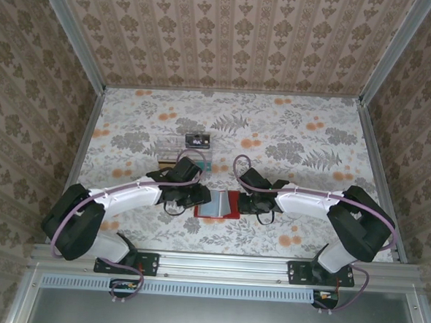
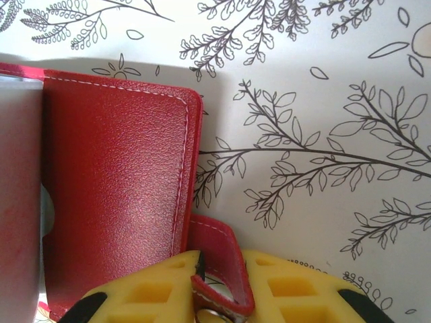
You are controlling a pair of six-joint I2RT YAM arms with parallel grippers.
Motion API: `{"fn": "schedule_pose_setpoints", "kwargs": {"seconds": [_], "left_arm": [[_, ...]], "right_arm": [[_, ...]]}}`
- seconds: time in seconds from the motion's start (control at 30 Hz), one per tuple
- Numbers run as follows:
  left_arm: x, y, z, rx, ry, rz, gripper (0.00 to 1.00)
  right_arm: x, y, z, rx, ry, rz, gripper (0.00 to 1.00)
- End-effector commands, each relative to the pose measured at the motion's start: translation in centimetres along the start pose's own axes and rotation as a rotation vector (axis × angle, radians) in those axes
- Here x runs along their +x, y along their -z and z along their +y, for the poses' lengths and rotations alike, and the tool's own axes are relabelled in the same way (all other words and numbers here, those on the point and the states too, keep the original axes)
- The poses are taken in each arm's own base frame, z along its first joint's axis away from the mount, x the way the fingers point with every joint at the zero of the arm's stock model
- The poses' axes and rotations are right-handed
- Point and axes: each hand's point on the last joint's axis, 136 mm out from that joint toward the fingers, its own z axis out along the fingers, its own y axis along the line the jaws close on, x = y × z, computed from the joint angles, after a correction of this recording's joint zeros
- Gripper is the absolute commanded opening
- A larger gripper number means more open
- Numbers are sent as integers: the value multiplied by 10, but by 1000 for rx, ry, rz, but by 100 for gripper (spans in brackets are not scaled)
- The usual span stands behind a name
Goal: Take the credit cards out of the card holder
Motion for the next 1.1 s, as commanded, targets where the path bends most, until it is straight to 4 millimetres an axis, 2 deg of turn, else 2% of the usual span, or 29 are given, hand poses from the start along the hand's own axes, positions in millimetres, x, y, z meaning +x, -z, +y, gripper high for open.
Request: {"fn": "schedule_pose_setpoints", "kwargs": {"seconds": [0.0, 0.17, 0.27, 0.53, 1.07], "left_arm": [[7, -7, 10, -30, 19, 34, 40], [10, -17, 8, -30, 17, 68, 40], [10, -19, 0, -3, -5, 72, 39], [5, -12, -24, 76, -72, 51, 38], [7, -6, -51, 150, -153, 56, 40]], "right_arm": [[1, -6, 8, -14, 16, 9, 23], [2, -6, 9, -15, 20, 11, 23], [1, -6, 9, -15, 20, 12, 23], [3, -8, 9, -10, 19, 16, 23], [2, -9, 9, -10, 19, 14, 24]]}}
